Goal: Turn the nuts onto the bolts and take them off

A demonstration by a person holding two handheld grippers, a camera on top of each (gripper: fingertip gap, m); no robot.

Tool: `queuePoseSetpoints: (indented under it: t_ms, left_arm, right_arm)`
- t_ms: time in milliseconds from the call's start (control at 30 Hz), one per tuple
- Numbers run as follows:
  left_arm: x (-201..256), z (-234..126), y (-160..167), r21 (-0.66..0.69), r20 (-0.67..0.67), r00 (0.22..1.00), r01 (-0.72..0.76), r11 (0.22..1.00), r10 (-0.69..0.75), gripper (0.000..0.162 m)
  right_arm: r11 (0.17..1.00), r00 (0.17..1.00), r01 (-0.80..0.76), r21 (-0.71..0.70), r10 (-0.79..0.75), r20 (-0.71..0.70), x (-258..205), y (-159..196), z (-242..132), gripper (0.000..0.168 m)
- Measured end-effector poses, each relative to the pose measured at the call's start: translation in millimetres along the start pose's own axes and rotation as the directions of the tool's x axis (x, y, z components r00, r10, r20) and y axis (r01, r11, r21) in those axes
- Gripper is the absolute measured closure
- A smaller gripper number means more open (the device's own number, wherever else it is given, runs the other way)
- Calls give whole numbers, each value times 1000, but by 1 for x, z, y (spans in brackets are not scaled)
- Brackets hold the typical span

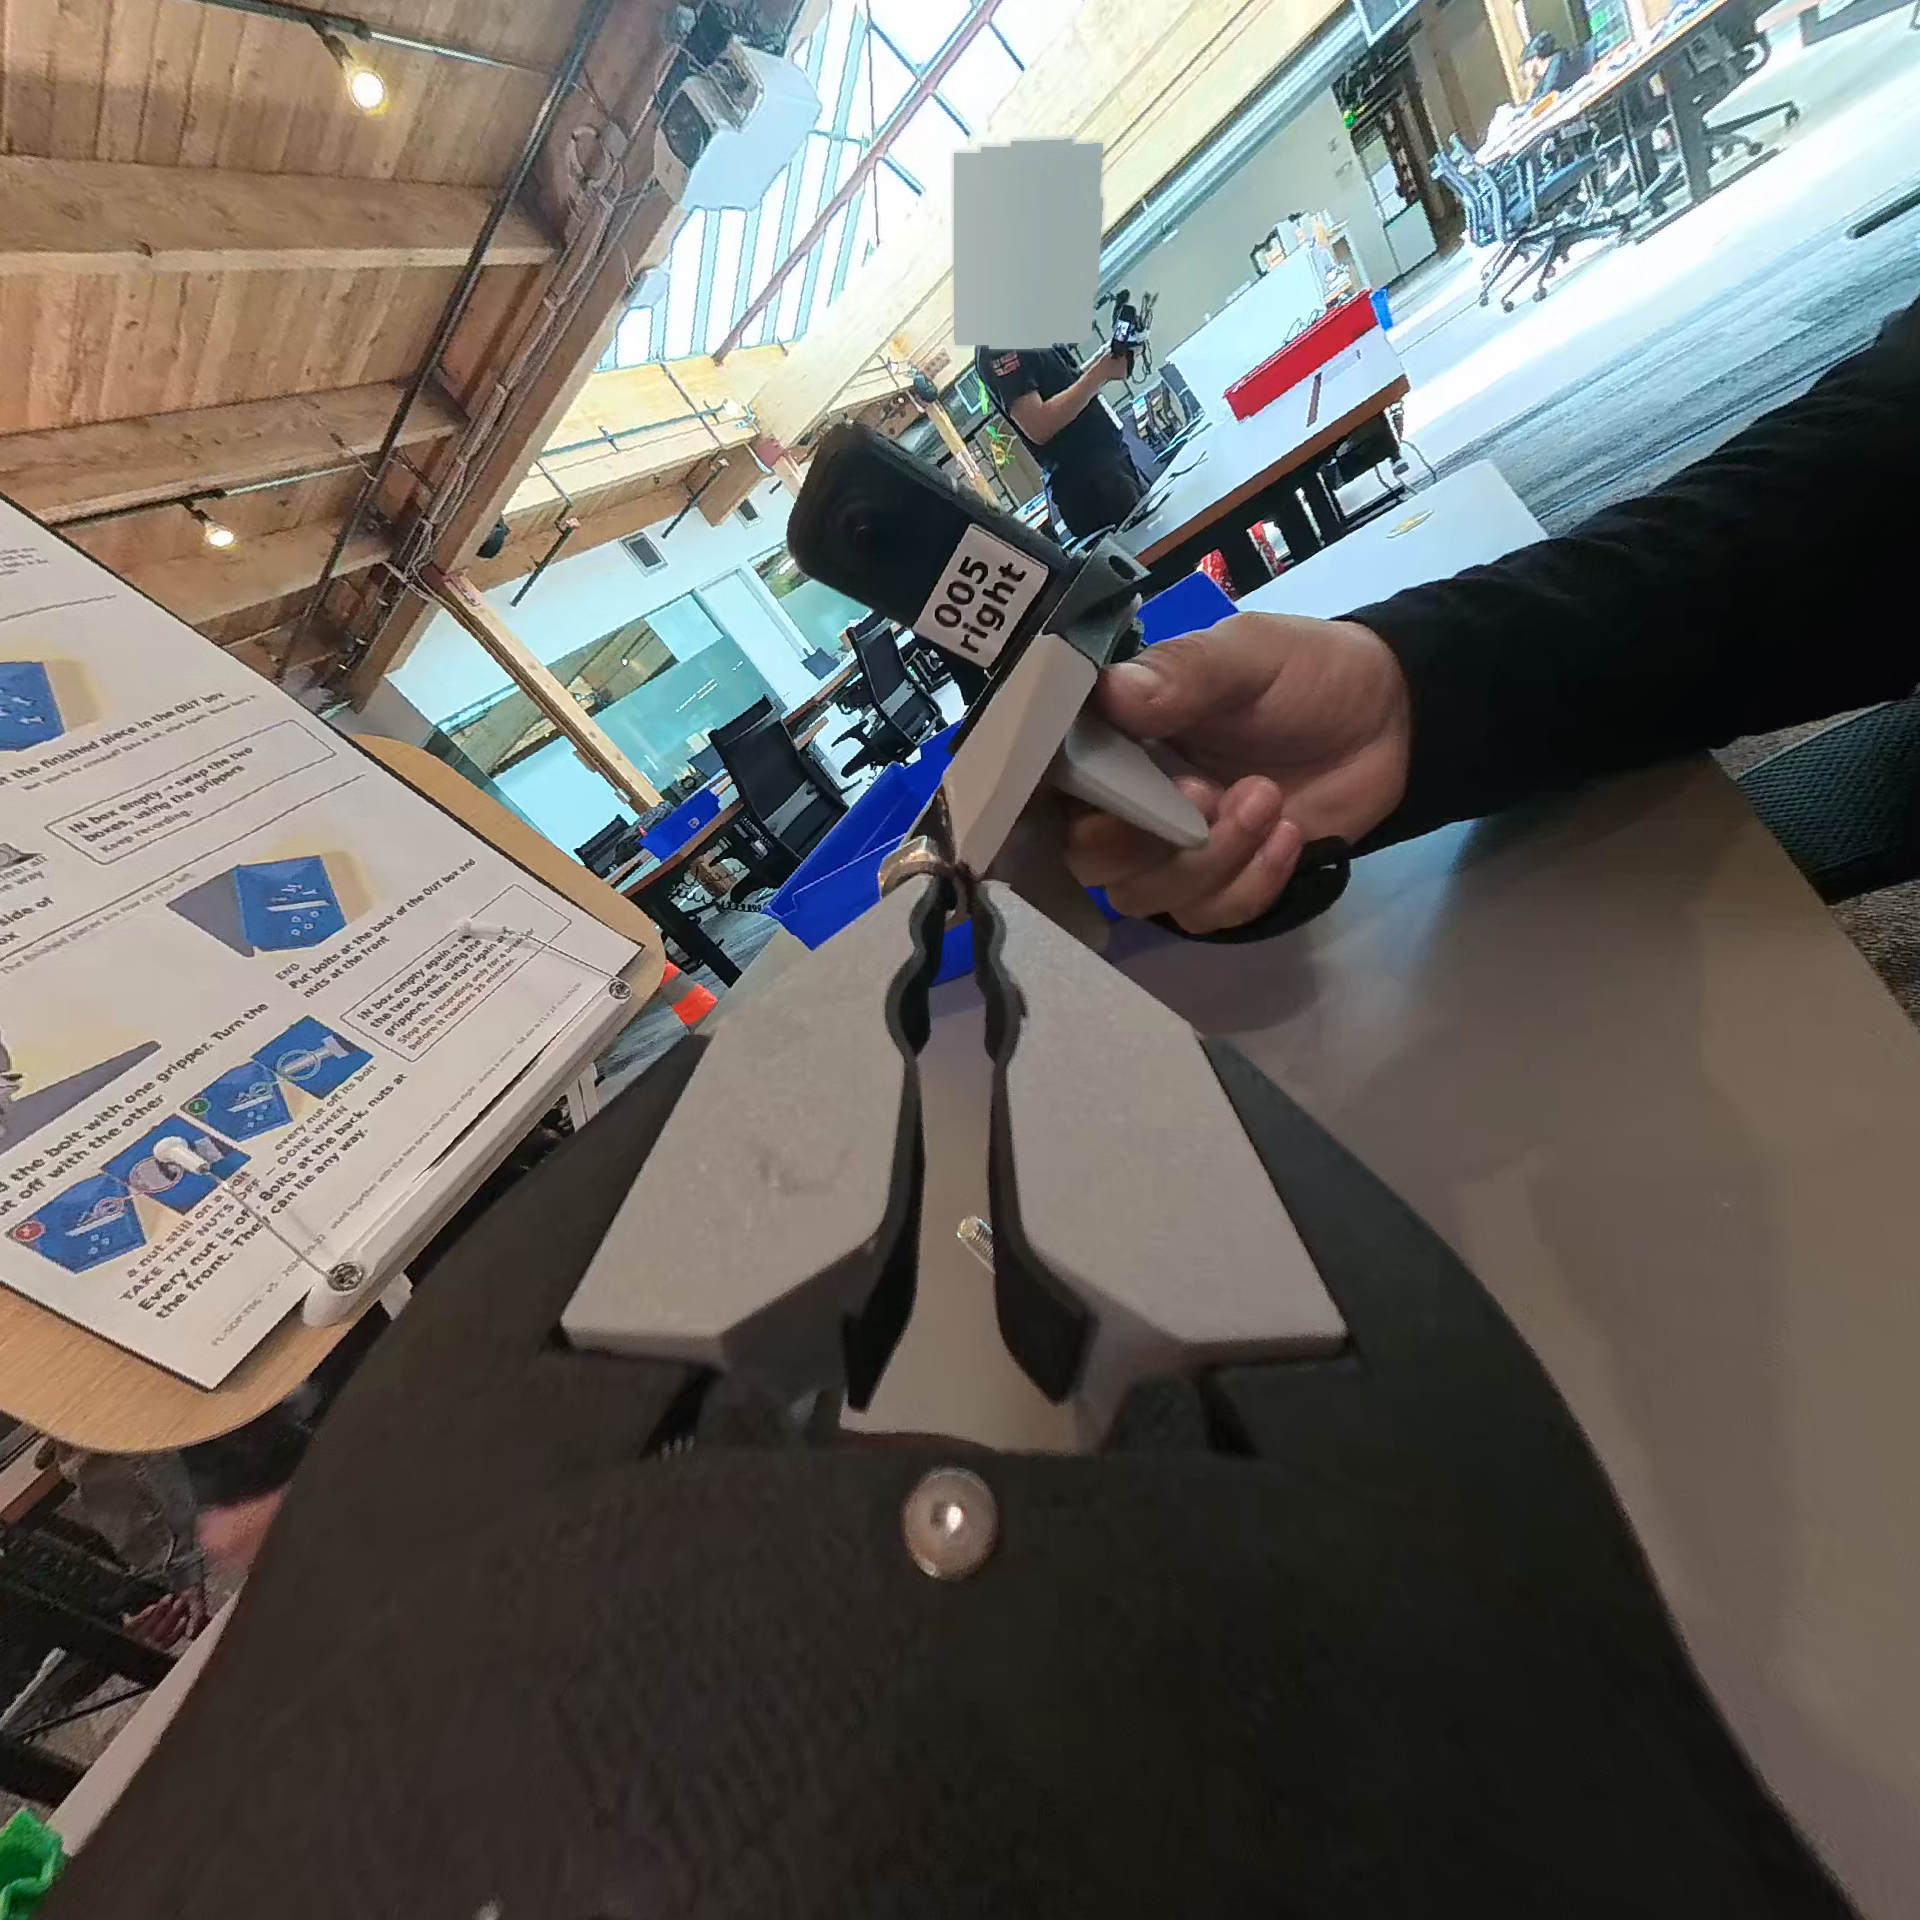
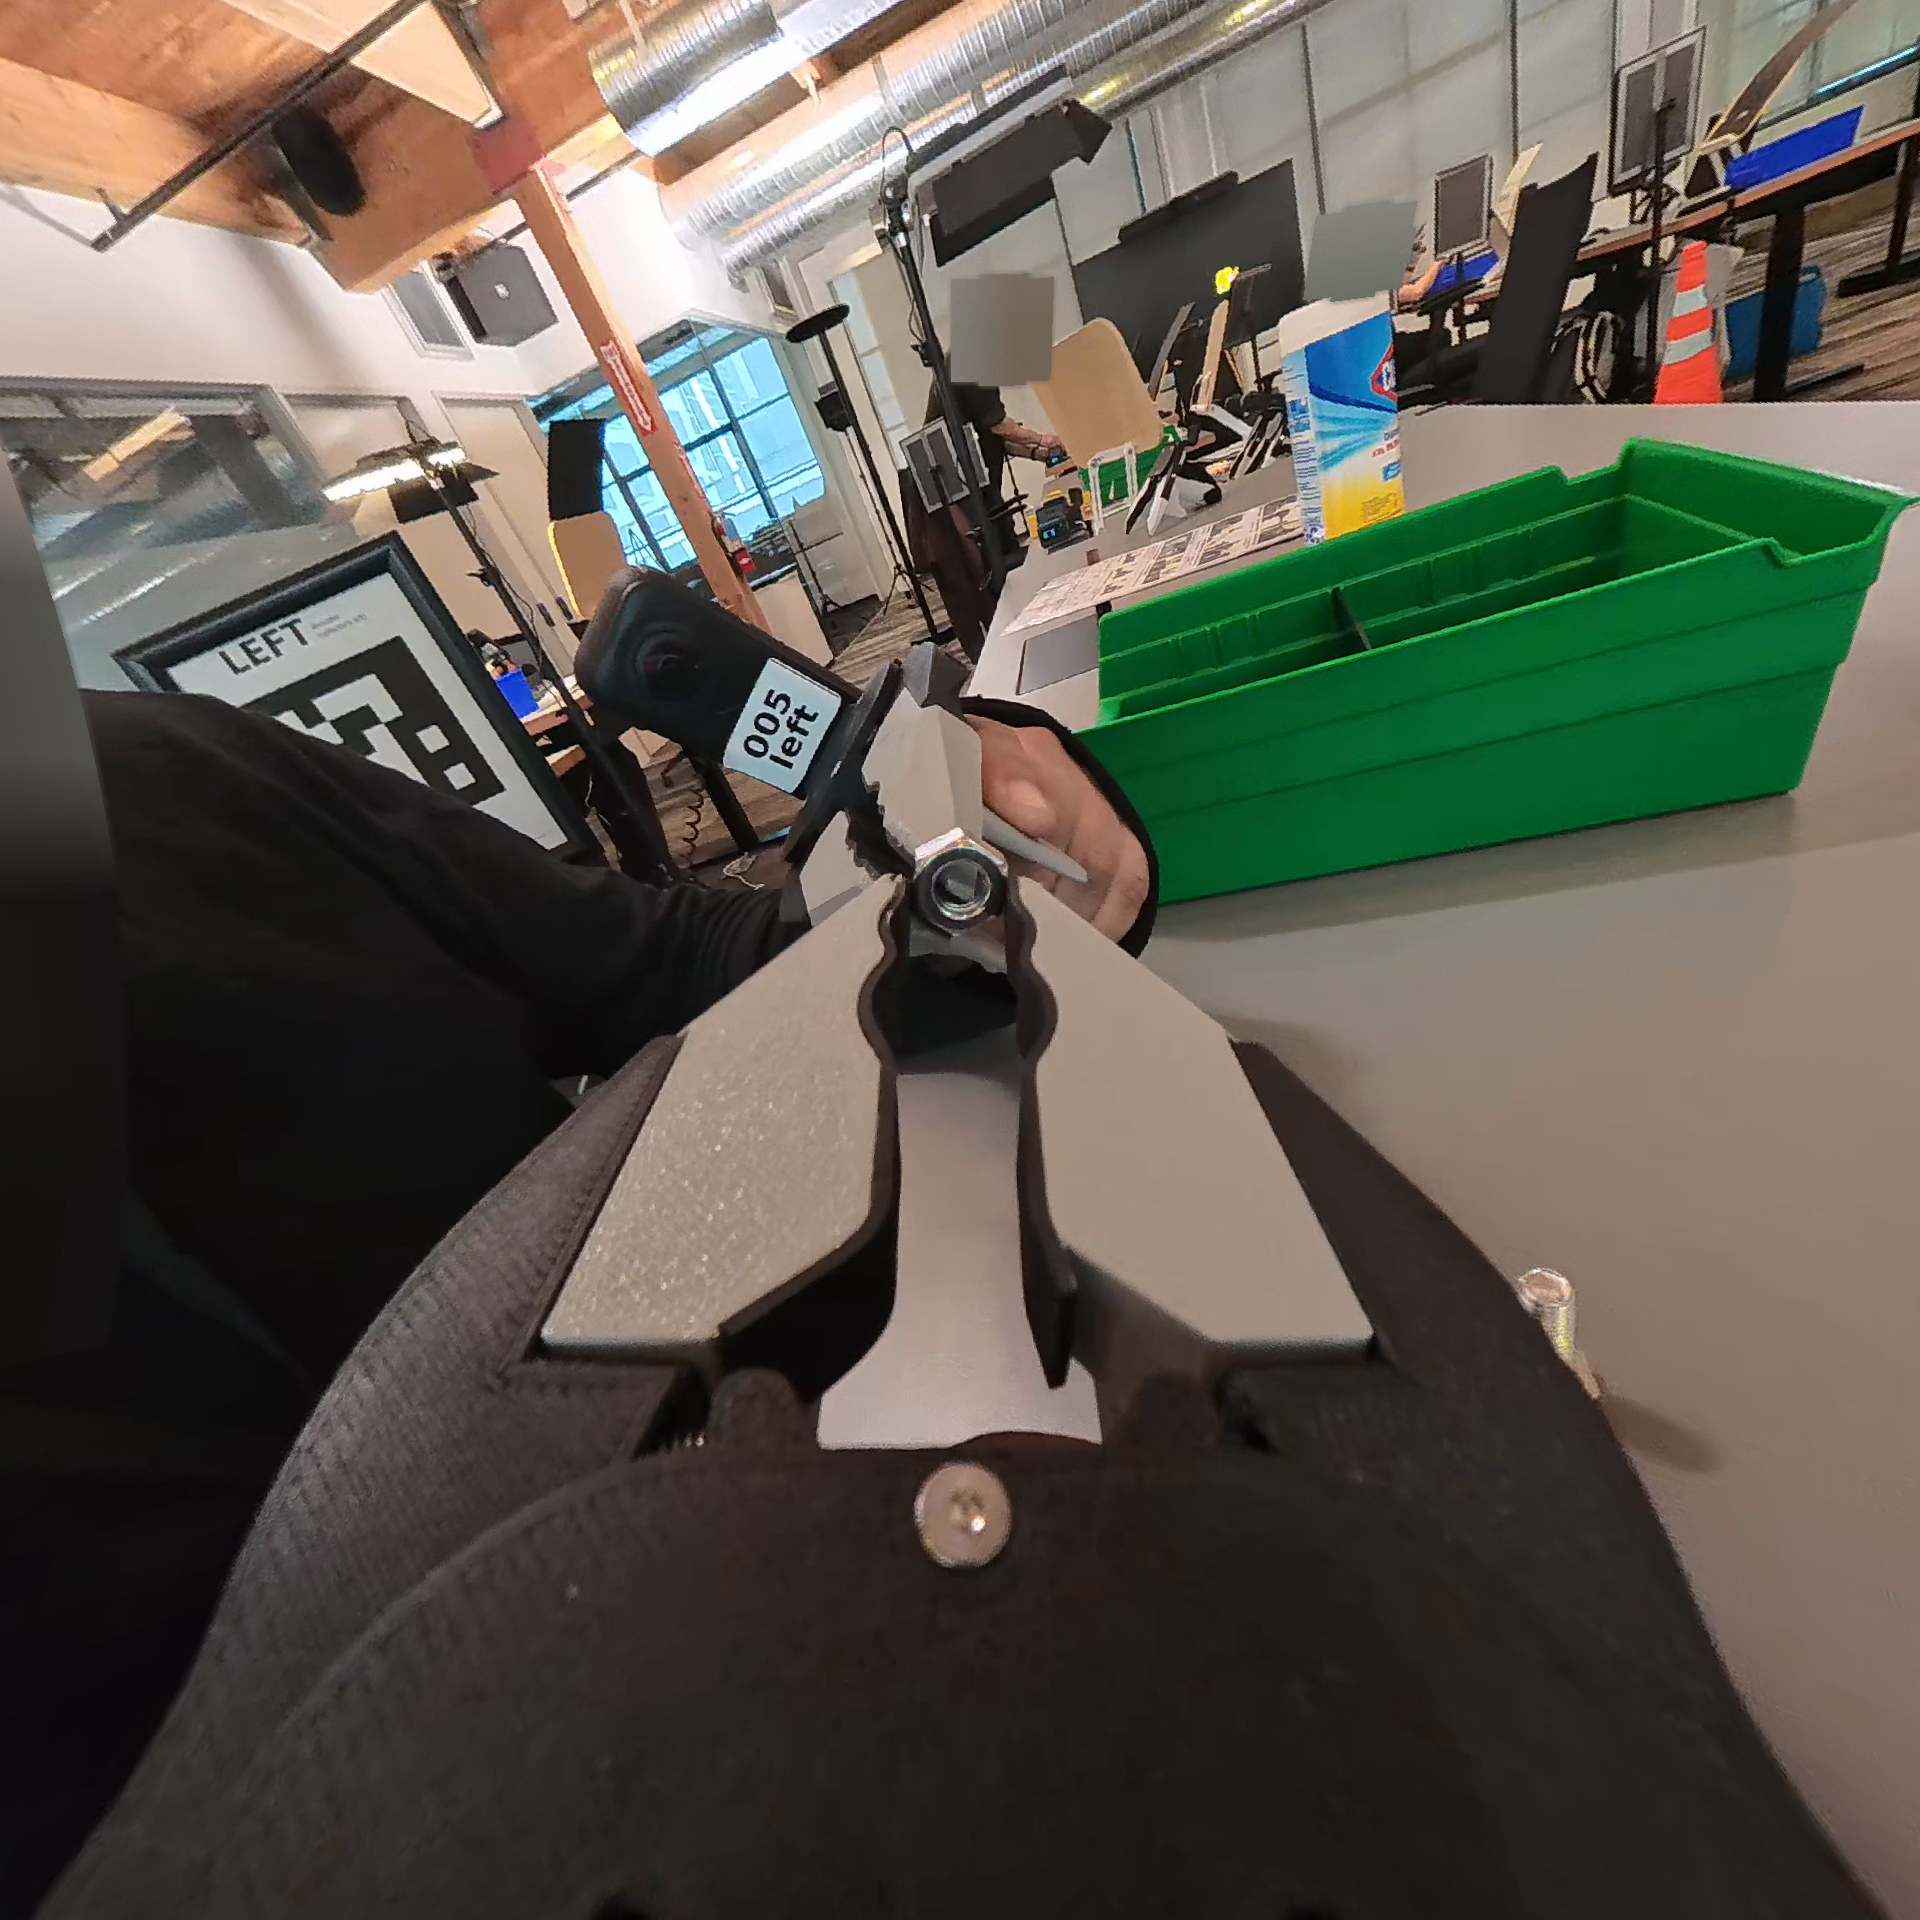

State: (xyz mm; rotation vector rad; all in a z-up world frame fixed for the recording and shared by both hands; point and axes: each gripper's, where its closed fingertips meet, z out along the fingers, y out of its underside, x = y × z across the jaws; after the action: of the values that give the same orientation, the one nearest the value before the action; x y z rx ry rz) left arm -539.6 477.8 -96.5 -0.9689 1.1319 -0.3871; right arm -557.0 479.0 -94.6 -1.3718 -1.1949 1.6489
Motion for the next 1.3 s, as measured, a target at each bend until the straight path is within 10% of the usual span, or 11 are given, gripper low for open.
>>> queuePoseSetpoints:
  t_ms: [733, 1033, 1300]
  left_arm:
    - [-11, 4, 7, -44, 147, 984, -95, 995, 101, 159]
    - [-23, -5, 7, 22, 135, 983, 123, 992, -125, 155]
    - [-7, 17, 114, -460, 120, 842, 516, 723, -525, 131]
  right_arm:
    - [990, 993, -102, 94, 106, -44, 12, -7, 1, 154]
    - [997, 980, -10, 76, 25, -199, 31, -11, -15, 154]
    - [953, 797, 81, -291, -237, -555, 88, 20, -48, 154]
